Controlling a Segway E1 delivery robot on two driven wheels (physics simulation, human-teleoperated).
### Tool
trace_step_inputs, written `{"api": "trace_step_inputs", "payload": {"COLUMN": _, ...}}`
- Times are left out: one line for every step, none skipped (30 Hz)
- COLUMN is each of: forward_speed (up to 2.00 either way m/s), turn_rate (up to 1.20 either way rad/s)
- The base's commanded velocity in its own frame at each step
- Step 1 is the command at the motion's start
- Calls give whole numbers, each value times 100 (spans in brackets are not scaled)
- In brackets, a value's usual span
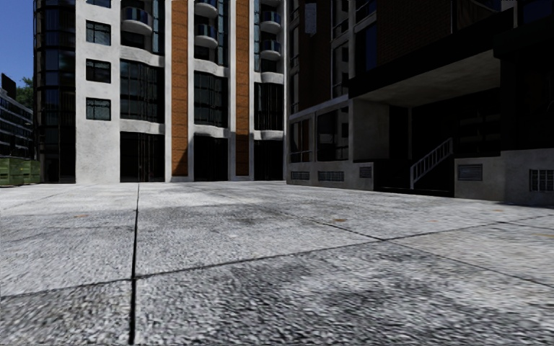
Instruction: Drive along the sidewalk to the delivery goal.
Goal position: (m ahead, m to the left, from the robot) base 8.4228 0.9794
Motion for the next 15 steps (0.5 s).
{"api": "trace_step_inputs", "payload": {"forward_speed": 200, "turn_rate": 0}}
{"api": "trace_step_inputs", "payload": {"forward_speed": 200, "turn_rate": 0}}
{"api": "trace_step_inputs", "payload": {"forward_speed": 200, "turn_rate": 0}}
{"api": "trace_step_inputs", "payload": {"forward_speed": 200, "turn_rate": 0}}
{"api": "trace_step_inputs", "payload": {"forward_speed": 200, "turn_rate": 0}}
{"api": "trace_step_inputs", "payload": {"forward_speed": 200, "turn_rate": 0}}
{"api": "trace_step_inputs", "payload": {"forward_speed": 200, "turn_rate": 0}}
{"api": "trace_step_inputs", "payload": {"forward_speed": 200, "turn_rate": 0}}
{"api": "trace_step_inputs", "payload": {"forward_speed": 200, "turn_rate": 0}}
{"api": "trace_step_inputs", "payload": {"forward_speed": 200, "turn_rate": 0}}
{"api": "trace_step_inputs", "payload": {"forward_speed": 200, "turn_rate": 0}}
{"api": "trace_step_inputs", "payload": {"forward_speed": 200, "turn_rate": 0}}
{"api": "trace_step_inputs", "payload": {"forward_speed": 200, "turn_rate": 0}}
{"api": "trace_step_inputs", "payload": {"forward_speed": 200, "turn_rate": 0}}
{"api": "trace_step_inputs", "payload": {"forward_speed": 200, "turn_rate": 0}}
